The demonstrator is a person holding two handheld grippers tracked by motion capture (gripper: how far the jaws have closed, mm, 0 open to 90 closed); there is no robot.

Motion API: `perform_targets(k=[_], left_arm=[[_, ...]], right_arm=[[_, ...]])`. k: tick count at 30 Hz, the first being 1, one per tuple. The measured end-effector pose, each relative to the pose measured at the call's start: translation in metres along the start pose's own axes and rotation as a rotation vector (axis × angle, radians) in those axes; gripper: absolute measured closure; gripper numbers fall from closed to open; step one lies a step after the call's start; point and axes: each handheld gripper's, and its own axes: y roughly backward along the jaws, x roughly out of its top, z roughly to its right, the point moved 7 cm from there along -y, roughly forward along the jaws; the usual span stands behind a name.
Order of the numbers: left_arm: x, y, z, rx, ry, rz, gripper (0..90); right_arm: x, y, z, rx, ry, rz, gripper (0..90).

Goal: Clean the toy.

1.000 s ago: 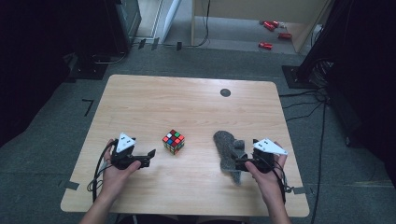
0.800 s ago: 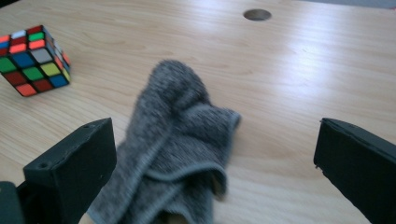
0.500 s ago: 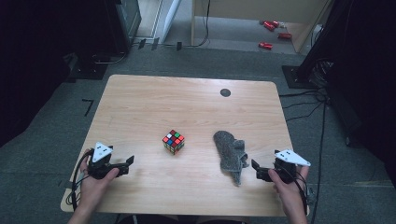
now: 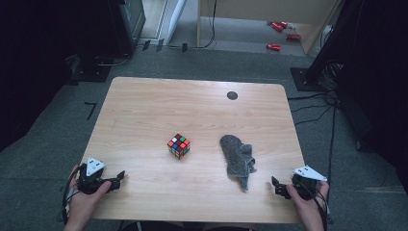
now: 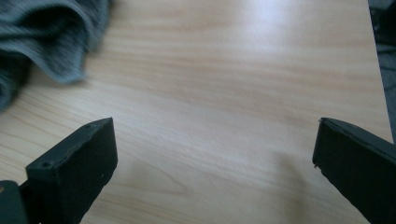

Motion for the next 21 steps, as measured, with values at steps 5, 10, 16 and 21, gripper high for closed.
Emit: perform_targets(k=[5,10,16,21], left_arm=[[-0.0002,-0.0009,0.0006,-0.007,-0.004,-0.006,7.7],[-0.0001,-0.0029,-0.0014,-0.044,0.021,-0.023,7.6],[-0.0002,-0.0029,-0.0014,-0.044,0.021,-0.023,7.6],[-0.0002,-0.0029,-0.0014,-0.045,0.021,-0.023,7.6]], right_arm=[[-0.0050,-0.0039,0.0041,-0.008,-0.008,-0.016,0.5],[-0.0051,-0.0040,0.0047,-0.005,-0.005,-0.020,0.3],[-0.0052,-0.0041,0.0047,-0.007,-0.005,-0.020,0.1],[-0.0052,-0.0042,0.0047,-0.007,-0.004,-0.020,0.0]])
